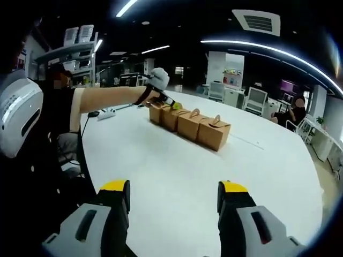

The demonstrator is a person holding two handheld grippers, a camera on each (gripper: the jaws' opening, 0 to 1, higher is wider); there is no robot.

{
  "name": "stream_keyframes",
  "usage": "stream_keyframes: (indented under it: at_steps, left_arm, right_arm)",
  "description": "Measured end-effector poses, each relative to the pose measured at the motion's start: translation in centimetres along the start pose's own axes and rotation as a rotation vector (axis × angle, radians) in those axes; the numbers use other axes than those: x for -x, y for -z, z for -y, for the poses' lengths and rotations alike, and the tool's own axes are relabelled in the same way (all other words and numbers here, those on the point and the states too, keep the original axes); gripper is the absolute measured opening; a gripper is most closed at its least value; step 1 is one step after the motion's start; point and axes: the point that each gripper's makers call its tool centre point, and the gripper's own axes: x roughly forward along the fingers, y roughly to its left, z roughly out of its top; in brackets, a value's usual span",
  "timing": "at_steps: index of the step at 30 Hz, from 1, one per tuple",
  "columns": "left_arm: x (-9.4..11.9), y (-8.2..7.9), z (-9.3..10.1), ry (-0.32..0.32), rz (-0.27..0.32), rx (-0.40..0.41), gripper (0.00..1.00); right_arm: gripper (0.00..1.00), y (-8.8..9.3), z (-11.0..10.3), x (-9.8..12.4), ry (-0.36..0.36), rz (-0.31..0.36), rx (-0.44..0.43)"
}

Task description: Pick up one paper box from the group, open the paper box, and remove the item inside

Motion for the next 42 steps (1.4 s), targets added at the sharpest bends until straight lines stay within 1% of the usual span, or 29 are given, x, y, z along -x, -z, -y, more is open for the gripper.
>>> stream_keyframes:
  at_steps: [2,7,11,13,15,16,19,20,22,23,26,27,28,30,32,34,37,40,42]
  left_arm:
    - [0.3,-0.2,-0.1,-0.003,0.011,0.022,0.04]
    - [1.2,-0.5,0.1,-0.007,0.031,0.038,0.03]
    - [2.2,-0.8,0.6,-0.004,0.054,0.042,0.03]
    - [3.1,-0.8,1.2,-0.007,0.07,0.043,0.03]
    - [2.8,-2.2,0.6,-0.008,0.082,0.043,0.03]
    - [3.0,-2.6,0.5,-0.011,0.094,0.045,0.03]
    - [3.8,-3.3,0.5,-0.007,0.112,0.043,0.03]
    - [4.4,-3.8,0.5,-0.004,0.131,0.05,0.03]
    - [5.3,-4.3,0.7,0.001,0.147,0.048,0.03]
    - [5.4,-4.4,0.7,0.003,0.15,0.047,0.03]
    - [6.8,-4.9,0.9,0.016,0.172,0.038,0.03]
    - [7.0,-5.8,0.7,0.035,0.187,0.039,0.03]
    - [7.2,-6.3,0.7,0.047,0.193,0.038,0.03]
    - [7.6,-6.8,0.8,0.067,0.203,0.033,0.03]
    - [8.6,-7.3,1.1,0.108,0.219,0.038,0.03]
    - [9.4,-7.5,1.3,0.136,0.224,0.029,0.03]
    - [10.6,-7.3,1.5,0.177,0.225,-0.007,0.03]
    - [12.1,-6.5,2.0,0.234,0.217,-0.036,0.03]
    - [12.9,-5.7,2.5,0.283,0.212,-0.1,0.03]
  right_arm:
    - [0.66,0.0,-0.1,-0.1,-0.004,0.002,0.0]
    - [0.66,0.0,-0.2,-0.1,-0.005,0.003,-0.001]
    - [0.66,0.1,-0.3,0.0,-0.006,0.005,-0.002]
    - [0.66,0.1,-0.4,0.1,-0.008,0.006,-0.002]
    - [0.66,0.1,-0.5,0.1,-0.009,0.006,0.0]
    - [0.66,0.1,-0.5,0.1,-0.01,0.007,0.001]
    - [0.66,0.0,-0.7,0.2,-0.012,0.011,0.003]
    - [0.66,-0.1,-0.8,0.2,-0.012,0.013,0.005]
    - [0.66,-0.2,-0.9,0.3,-0.015,0.015,0.005]
    - [0.66,-0.2,-0.9,0.3,-0.016,0.015,0.005]
    - [0.66,-0.2,-1.2,0.2,-0.021,0.018,0.008]
    - [0.66,-0.3,-1.5,0.1,-0.026,0.019,0.011]
    - [0.66,-0.4,-1.6,0.0,-0.029,0.02,0.014]
    - [0.66,-0.6,-1.9,0.0,-0.034,0.022,0.017]
    - [0.65,-0.8,-2.3,-0.1,-0.04,0.025,0.022]
    - [0.66,-0.9,-2.5,-0.2,-0.044,0.028,0.025]
    - [0.65,-0.9,-2.9,-0.3,-0.05,0.031,0.028]
    - [0.65,-0.9,-3.2,-0.4,-0.056,0.034,0.025]
    - [0.65,-0.8,-3.5,-0.6,-0.063,0.039,0.017]
